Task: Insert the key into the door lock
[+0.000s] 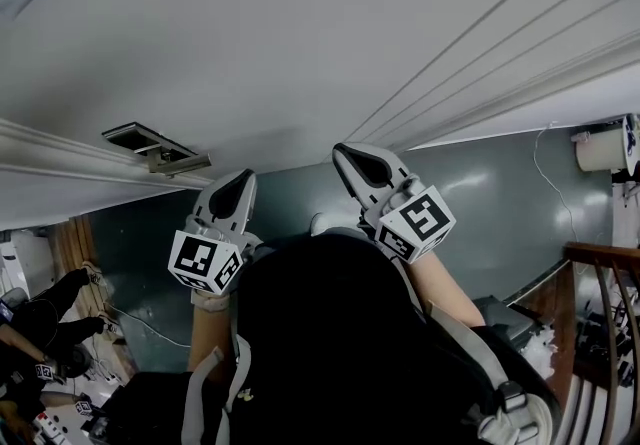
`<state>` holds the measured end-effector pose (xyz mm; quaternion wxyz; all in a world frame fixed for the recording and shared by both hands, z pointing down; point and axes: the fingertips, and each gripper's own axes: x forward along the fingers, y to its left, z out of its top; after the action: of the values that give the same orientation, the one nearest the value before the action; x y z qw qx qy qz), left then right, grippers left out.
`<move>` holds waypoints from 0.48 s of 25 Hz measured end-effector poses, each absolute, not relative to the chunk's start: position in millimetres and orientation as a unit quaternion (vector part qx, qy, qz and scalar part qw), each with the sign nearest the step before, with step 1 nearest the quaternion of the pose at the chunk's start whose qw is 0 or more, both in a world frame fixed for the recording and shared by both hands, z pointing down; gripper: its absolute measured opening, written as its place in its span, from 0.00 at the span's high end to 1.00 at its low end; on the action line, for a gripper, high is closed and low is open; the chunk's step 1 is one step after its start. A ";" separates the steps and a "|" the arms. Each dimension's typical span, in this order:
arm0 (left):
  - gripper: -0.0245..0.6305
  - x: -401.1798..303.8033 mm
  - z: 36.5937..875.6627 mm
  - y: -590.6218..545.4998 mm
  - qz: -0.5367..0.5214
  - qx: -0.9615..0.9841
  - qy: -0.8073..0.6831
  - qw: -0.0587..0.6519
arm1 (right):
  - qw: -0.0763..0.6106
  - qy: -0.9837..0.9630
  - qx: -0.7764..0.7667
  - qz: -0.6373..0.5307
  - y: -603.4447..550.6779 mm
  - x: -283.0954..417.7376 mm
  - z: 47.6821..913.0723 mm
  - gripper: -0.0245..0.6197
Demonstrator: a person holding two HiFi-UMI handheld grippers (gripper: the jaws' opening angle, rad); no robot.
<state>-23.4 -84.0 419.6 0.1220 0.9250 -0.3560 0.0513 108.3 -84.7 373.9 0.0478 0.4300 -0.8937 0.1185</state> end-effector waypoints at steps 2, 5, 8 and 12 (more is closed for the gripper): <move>0.95 -21.0 413.2 -86.2 0.052 0.926 -0.355 0.116 | 0.055 -0.893 0.434 0.103 -83.4 113.6 366.8 0.94; 0.95 -17.8 405.1 -89.0 0.052 0.929 -0.350 0.106 | 0.057 -0.894 0.435 0.094 -83.0 118.6 360.4 0.94; 0.95 -13.7 396.6 -90.8 0.052 0.931 -0.347 0.097 | 0.058 -0.894 0.436 0.091 -83.0 121.5 358.7 0.94; 0.95 -9.2 384.5 -91.5 0.055 0.933 -0.344 0.088 | 0.061 -0.892 0.438 0.090 -82.8 123.4 357.8 0.94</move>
<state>-9.2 -91.5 384.5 0.0880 0.9331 -0.3444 0.0552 123.4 -82.8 357.8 0.0613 0.4379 -0.8924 0.0895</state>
